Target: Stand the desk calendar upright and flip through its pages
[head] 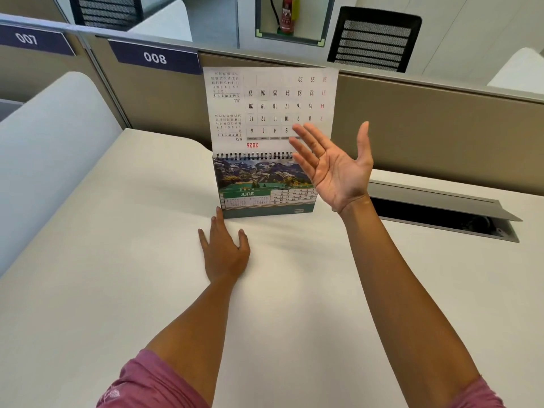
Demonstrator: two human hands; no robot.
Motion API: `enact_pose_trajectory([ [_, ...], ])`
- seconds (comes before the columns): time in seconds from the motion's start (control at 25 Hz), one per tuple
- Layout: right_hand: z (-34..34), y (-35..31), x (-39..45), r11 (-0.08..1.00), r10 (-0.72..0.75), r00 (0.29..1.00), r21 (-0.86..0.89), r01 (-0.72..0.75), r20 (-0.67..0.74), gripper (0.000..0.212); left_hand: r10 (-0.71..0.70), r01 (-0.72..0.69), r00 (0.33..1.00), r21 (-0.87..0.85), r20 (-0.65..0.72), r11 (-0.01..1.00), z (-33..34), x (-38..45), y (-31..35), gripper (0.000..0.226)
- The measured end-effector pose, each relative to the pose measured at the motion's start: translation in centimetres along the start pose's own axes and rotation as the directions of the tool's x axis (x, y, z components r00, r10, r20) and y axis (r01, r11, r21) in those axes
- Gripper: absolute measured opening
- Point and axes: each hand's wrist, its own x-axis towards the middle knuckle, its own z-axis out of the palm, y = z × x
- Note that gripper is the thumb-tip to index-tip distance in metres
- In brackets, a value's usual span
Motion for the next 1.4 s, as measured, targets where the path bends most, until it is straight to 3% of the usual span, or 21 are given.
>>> enact_pose_trajectory([
  [0.28,-1.2,1.2,-0.9,1.0,-0.008,0.995,-0.029,0.005,-0.103,0.088,-0.004,0.004,1.0,-0.014,-0.002,1.0,-0.3,-0.2,0.4,0.069],
  [0.44,-1.7,1.6,-1.1,0.993,-0.093,0.968,-0.099,0.072,-0.235,0.072,-0.021,0.021,1.0,-0.019,-0.001,1.0,-0.5,-0.3,0.8,0.068],
  [0.64,-4.0,2.8,-1.6,0.934,-0.32,0.791,-0.315,0.17,-0.521,0.043,-0.025,0.025,1.0,-0.021,0.003,0.999,-0.7,-0.3,1.0,0.068],
  [0.84,-6.2,4.9,-3.3,0.917,-0.357,0.642,-0.387,0.101,-0.679,0.027,-0.027,0.027,1.0,-0.022,0.004,0.999,-0.8,-0.4,1.2,0.067],
  [1.0,-7.5,7.8,-5.2,0.851,-0.387,0.623,-0.524,-0.043,-0.68,0.018,-0.025,0.025,1.0,-0.032,-0.005,0.999,-0.8,-0.5,1.1,0.067],
  [1.12,-8.7,10.3,-6.7,0.718,-0.429,0.644,-0.672,-0.182,-0.633,0.015,-0.045,0.045,0.999,-0.057,0.013,0.997,-0.6,-0.6,0.8,0.068],
  [1.32,-9.7,12.8,-8.8,0.582,-0.485,0.673,-0.781,-0.228,-0.558,0.015,-0.085,0.097,0.991,-0.119,0.104,0.988,-0.1,-1.9,-0.5,0.074],
  [1.4,-10.0,13.5,-9.6,0.516,-0.517,0.684,-0.825,-0.23,-0.514,0.013,-0.003,0.016,0.99,-0.088,0.142,0.996,-0.3,-3.4,-0.4,0.075],
])
